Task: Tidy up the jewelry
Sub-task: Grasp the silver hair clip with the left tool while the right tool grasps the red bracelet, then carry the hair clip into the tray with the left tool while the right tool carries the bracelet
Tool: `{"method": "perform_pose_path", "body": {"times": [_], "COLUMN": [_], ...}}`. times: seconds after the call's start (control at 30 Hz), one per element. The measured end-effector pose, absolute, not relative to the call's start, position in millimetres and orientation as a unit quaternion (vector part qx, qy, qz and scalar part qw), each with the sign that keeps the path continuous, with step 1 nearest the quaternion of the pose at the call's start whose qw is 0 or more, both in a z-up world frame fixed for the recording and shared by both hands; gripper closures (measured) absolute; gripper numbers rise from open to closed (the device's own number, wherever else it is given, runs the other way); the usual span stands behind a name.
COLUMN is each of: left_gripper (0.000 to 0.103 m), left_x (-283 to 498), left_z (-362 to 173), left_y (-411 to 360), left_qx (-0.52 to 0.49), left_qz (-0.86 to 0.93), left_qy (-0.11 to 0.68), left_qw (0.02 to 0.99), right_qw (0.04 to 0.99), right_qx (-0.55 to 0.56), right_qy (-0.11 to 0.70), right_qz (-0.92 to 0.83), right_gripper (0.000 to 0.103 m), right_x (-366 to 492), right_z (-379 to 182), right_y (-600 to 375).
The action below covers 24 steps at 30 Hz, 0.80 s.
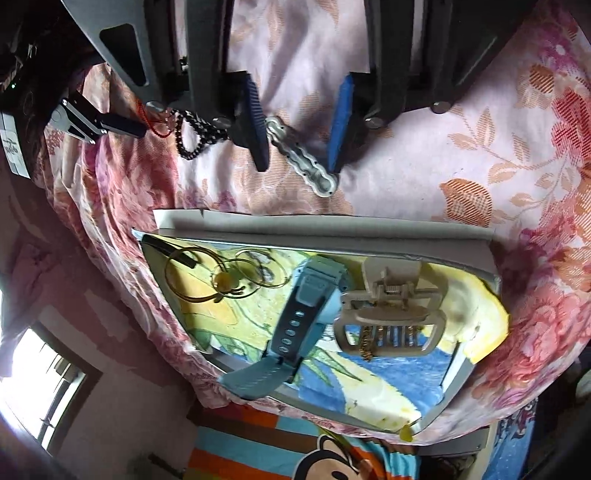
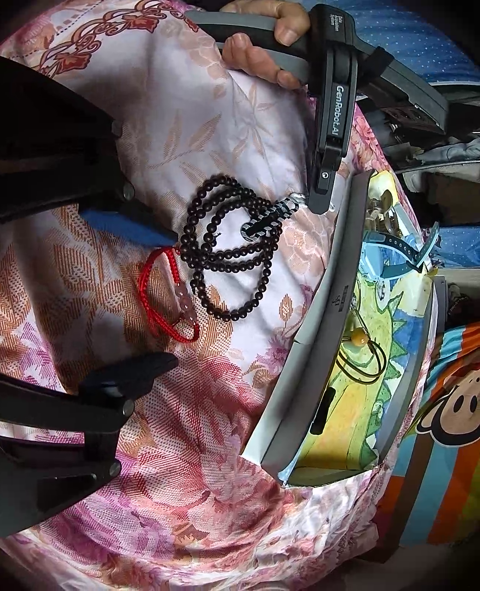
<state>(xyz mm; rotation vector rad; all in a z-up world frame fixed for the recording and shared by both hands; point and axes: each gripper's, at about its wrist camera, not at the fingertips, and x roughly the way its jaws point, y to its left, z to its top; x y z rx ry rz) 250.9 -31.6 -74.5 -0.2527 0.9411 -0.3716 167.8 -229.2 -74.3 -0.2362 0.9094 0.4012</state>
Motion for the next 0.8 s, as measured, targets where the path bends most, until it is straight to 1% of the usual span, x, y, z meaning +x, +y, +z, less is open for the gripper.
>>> {"method": "perform_pose_path", "body": {"times": [0.13,0.23,0.3,0.37,0.47,0.6,0.7,0.8], "left_gripper": [0.086,0.09,0.091,0.094,0.097,0.098,0.098,0.098], "left_x": [250,250,249,248,246,242,240,238], "left_z": [-77,-77,-77,-77,-76,-73,-69,-64], "left_y": [-31,-33,-34,-36,-42,-50,-52,-50], "left_qx": [-0.121,-0.115,-0.111,-0.11,-0.102,-0.086,-0.082,-0.092], "left_qz": [-0.173,-0.175,-0.176,-0.18,-0.184,-0.185,-0.18,-0.182], "left_qy": [0.45,0.452,0.451,0.453,0.455,0.459,0.459,0.456], "left_qw": [0.868,0.867,0.868,0.866,0.865,0.865,0.866,0.866], "right_qw": [0.874,0.875,0.876,0.877,0.877,0.88,0.884,0.887], "right_qx": [-0.11,-0.105,-0.101,-0.098,-0.095,-0.096,-0.097,-0.102], "right_qy": [0.433,0.432,0.431,0.431,0.43,0.424,0.414,0.405], "right_qz": [0.193,0.193,0.192,0.191,0.191,0.192,0.191,0.196], "right_gripper": [0.06,0.067,0.073,0.078,0.083,0.091,0.094,0.096], "right_x": [165,164,164,165,166,165,162,159], "right_z": [-74,-73,-73,-73,-73,-72,-69,-66], "right_y": [-230,-232,-234,-235,-236,-236,-236,-234]}}
